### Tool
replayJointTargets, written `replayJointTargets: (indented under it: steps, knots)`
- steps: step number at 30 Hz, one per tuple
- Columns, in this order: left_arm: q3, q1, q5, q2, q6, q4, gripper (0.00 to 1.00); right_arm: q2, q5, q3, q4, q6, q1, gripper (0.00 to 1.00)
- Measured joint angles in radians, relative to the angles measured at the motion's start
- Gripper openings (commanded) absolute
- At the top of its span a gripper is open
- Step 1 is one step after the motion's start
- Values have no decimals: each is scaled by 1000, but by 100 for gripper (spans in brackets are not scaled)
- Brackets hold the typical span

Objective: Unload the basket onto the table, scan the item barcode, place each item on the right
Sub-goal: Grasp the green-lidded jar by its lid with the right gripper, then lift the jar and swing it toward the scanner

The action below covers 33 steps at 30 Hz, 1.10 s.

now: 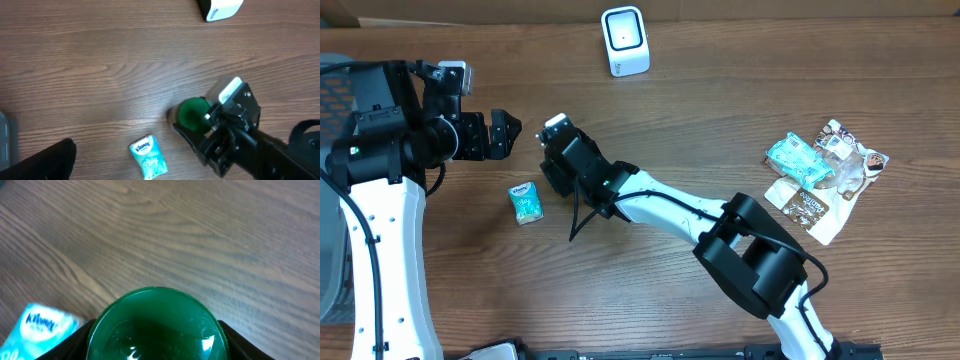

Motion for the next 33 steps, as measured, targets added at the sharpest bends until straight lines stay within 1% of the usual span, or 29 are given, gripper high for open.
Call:
replayJointTargets:
  steps: [3, 8, 11, 14, 15, 16, 19, 23, 27, 33]
  knots:
    - [0, 0, 0, 0, 0, 0, 99, -40, -9, -1, -100, 36, -2, 46]
    - [0, 0, 0, 0, 0, 0, 100, -166, -90, -4, -248, 127, -48, 40]
    - [0, 0, 0, 0, 0, 0, 100, -273, -212, -4, -313, 177, -132, 38]
    - [0, 0, 0, 0, 0, 0, 100, -361, -386, -3, -359, 220, -259, 29]
    - [0, 0, 0, 0, 0, 0, 100, -384, -470, -3, -373, 235, -321, 27]
    - [0, 0, 0, 0, 0, 0, 99, -394, -556, -3, -379, 245, -384, 27]
    - [0, 0, 0, 0, 0, 0, 100, -395, -716, -3, -414, 263, -504, 28]
    - [0, 0, 0, 0, 0, 0, 100, -393, -858, -3, -469, 276, -621, 28]
    - [0, 0, 0, 0, 0, 0, 100, -393, -986, -3, -497, 282, -684, 28]
    - [0, 0, 0, 0, 0, 0, 100, -393, -1252, -3, -453, 298, -743, 29]
